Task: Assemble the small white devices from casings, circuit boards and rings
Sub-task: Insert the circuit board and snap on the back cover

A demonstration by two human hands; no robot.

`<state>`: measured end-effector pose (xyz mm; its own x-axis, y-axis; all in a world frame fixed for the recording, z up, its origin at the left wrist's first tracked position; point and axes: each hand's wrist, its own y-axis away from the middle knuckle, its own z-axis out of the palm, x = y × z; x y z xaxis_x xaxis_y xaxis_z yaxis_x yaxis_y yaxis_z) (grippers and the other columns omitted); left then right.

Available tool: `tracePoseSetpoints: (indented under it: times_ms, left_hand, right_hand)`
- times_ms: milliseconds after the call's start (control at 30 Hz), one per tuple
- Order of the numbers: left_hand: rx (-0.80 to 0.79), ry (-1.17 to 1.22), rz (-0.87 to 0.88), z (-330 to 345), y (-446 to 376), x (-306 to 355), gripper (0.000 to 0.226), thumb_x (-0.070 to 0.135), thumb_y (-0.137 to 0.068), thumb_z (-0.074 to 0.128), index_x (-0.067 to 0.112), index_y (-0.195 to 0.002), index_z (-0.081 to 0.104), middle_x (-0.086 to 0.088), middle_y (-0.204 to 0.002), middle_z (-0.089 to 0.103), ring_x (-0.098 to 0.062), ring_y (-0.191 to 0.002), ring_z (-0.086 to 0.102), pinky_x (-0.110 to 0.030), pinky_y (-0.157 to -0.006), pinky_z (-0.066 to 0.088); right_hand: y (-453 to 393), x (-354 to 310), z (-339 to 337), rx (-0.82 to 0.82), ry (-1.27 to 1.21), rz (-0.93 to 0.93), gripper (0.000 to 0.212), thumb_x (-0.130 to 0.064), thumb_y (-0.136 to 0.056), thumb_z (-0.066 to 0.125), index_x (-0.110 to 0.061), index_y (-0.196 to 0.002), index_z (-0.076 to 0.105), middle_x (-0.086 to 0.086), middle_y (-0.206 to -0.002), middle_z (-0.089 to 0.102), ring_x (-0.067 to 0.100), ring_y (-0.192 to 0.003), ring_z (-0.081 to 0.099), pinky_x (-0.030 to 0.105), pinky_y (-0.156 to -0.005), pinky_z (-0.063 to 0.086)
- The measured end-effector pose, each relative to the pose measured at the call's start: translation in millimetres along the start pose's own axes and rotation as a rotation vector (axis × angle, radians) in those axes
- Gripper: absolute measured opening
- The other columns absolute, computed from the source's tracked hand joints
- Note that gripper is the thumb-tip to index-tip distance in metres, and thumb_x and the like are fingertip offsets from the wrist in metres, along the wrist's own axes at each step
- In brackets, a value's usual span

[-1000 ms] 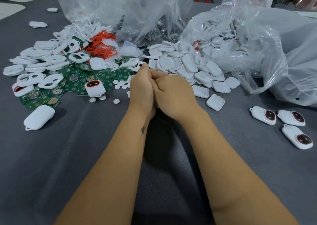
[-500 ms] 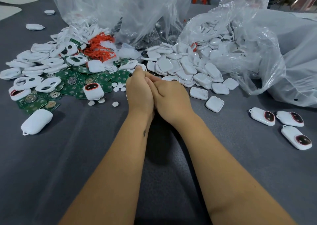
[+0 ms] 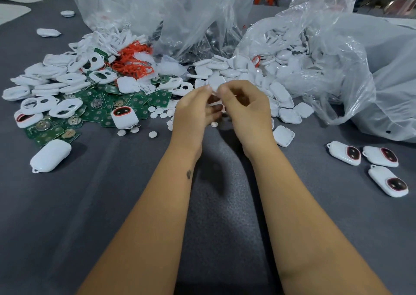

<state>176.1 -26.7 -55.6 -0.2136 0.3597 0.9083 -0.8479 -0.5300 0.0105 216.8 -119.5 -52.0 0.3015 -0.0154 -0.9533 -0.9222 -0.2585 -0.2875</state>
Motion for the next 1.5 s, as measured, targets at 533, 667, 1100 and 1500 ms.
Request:
tracePoseSetpoints:
  times_ms: [533, 667, 1100, 1500]
  left_hand:
    - [-0.068, 0.262, -0.045, -5.7, -0.4, -0.2, 0.014, 0.001, -0.095, 0.054, 0.008, -0.1, 0.065, -0.002, -0.088, 0.074, -0.013, -0.086, 0.07, -0.025, -0.087, 0.056]
    - [-0.091, 0.198, -0.029, -5.7, 1.4, 0.3, 0.012, 0.001, -0.093, 0.057, 0.009, -0.094, 0.066, -0.002, -0.085, 0.073, -0.011, -0.081, 0.07, -0.025, -0.081, 0.056]
    - [-0.125, 0.123, -0.031, -7.3, 3.9, -0.5, 0.009, 0.006, -0.092, 0.061, 0.007, -0.092, 0.071, -0.009, -0.092, 0.073, -0.02, -0.091, 0.07, -0.028, -0.079, 0.056]
    - [-0.066, 0.052, 0.06, -2.0, 6.5, -1.2, 0.012, 0.008, -0.095, 0.058, 0.006, -0.091, 0.069, -0.008, -0.086, 0.073, -0.019, -0.085, 0.07, -0.028, -0.077, 0.057]
  right_hand:
    - [5.1, -7.6, 8.8, 0.051, -0.135, 0.062, 0.012, -0.006, -0.087, 0.063, -0.014, -0.083, 0.07, 0.002, -0.077, 0.066, 0.016, -0.074, 0.059, 0.036, -0.076, 0.052]
    - [3.4, -6.6, 7.2, 0.109, -0.206, 0.106, 0.009, -0.002, -0.085, 0.062, -0.006, -0.085, 0.071, 0.004, -0.074, 0.066, 0.015, -0.07, 0.059, 0.033, -0.073, 0.052]
    - [3.0, -5.6, 7.8, 0.064, -0.295, 0.147, 0.008, -0.002, -0.088, 0.062, -0.006, -0.082, 0.065, 0.004, -0.072, 0.06, 0.02, -0.075, 0.055, 0.034, -0.073, 0.047]
    - [3.5, -6.6, 9.7, 0.073, -0.288, 0.146, 0.009, -0.003, -0.087, 0.062, -0.007, -0.08, 0.066, 0.005, -0.07, 0.06, 0.017, -0.071, 0.055, 0.031, -0.069, 0.048]
